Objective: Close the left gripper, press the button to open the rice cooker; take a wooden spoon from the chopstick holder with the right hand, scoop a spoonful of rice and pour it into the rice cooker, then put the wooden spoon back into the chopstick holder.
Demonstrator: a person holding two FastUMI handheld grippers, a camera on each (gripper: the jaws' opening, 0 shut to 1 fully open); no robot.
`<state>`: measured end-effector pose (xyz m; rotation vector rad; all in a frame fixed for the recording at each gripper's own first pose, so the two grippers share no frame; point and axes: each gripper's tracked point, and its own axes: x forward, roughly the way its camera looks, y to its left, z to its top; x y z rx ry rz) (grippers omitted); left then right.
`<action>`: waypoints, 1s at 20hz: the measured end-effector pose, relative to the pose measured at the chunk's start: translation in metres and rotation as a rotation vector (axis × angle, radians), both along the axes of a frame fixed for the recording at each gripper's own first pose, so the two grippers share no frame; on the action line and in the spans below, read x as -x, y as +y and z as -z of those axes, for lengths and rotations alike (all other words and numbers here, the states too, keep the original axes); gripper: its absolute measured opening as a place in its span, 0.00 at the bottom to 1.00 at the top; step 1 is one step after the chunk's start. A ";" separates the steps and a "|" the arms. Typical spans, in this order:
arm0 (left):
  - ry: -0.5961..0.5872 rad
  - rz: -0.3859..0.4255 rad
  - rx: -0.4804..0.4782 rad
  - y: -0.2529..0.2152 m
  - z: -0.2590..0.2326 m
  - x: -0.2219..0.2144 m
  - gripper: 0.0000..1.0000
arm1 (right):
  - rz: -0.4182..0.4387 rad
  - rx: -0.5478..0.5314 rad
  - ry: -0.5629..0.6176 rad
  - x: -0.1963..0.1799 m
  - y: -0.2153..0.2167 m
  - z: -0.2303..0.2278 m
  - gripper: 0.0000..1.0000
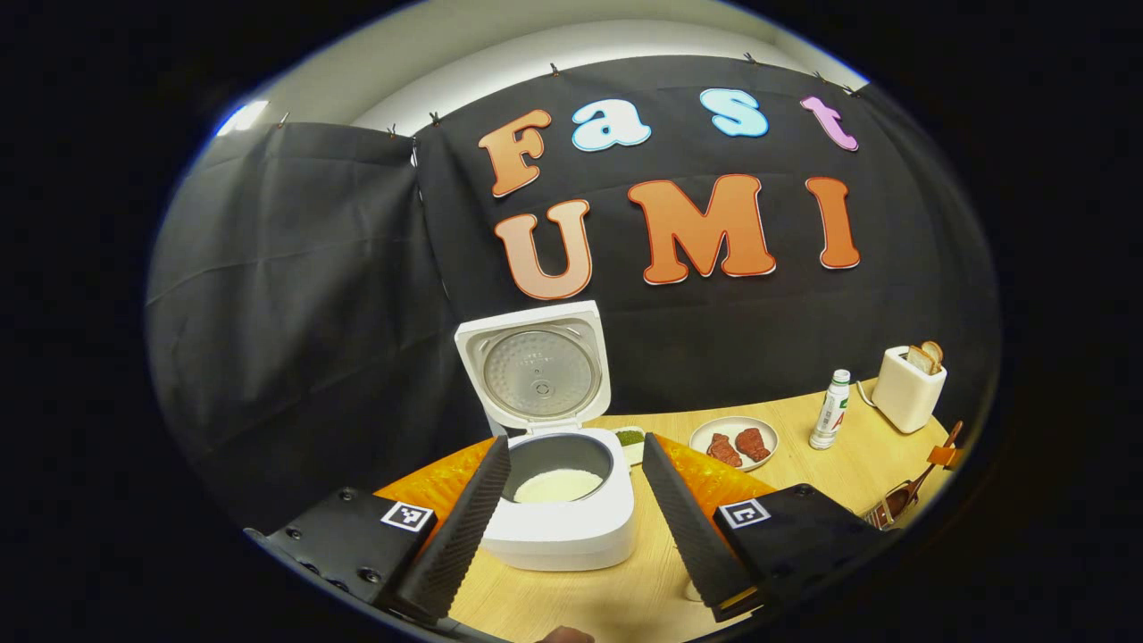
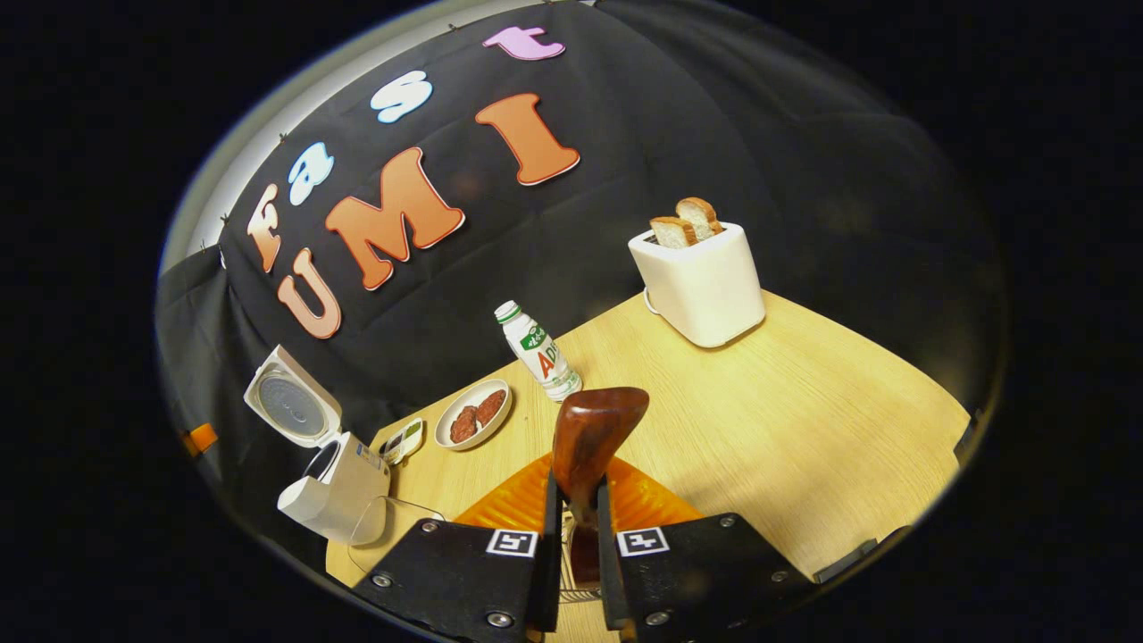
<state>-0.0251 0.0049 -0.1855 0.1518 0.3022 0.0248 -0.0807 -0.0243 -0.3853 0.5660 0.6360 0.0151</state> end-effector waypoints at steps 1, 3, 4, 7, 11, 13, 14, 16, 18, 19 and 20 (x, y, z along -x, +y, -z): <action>-0.002 -0.001 0.001 -0.001 -0.001 0.000 1.00 | -0.006 0.000 0.011 0.003 0.001 0.005 0.19; -0.005 0.001 0.003 -0.003 0.000 -0.002 1.00 | -0.001 -0.008 0.002 0.002 0.008 0.009 0.21; -0.006 0.002 0.005 -0.004 -0.001 -0.005 1.00 | 0.005 -0.021 0.004 0.003 0.009 0.007 0.21; -0.014 0.000 0.015 -0.006 -0.001 -0.013 1.00 | 0.040 -0.034 0.032 0.005 0.002 0.016 0.24; -0.047 -0.026 0.068 -0.008 -0.016 -0.033 1.00 | 0.057 -0.013 0.084 0.010 -0.006 0.015 0.49; -0.047 -0.044 0.108 0.000 -0.021 -0.044 1.00 | 0.079 0.019 0.099 0.008 -0.016 0.011 0.65; -0.043 -0.050 0.126 0.007 -0.023 -0.055 1.00 | 0.091 0.040 0.106 0.010 -0.023 0.005 0.75; -0.036 -0.056 0.157 0.014 -0.031 -0.072 1.00 | 0.112 0.085 0.108 0.010 -0.036 -0.008 0.87; -0.031 -0.064 0.186 0.024 -0.038 -0.085 1.00 | 0.119 0.142 0.091 0.006 -0.044 -0.027 0.94; -0.029 -0.065 0.195 0.028 -0.041 -0.093 1.00 | 0.118 0.172 0.062 0.000 -0.047 -0.042 0.94; -0.029 -0.068 0.196 0.033 -0.045 -0.100 1.00 | 0.113 0.206 0.033 -0.003 -0.048 -0.058 0.94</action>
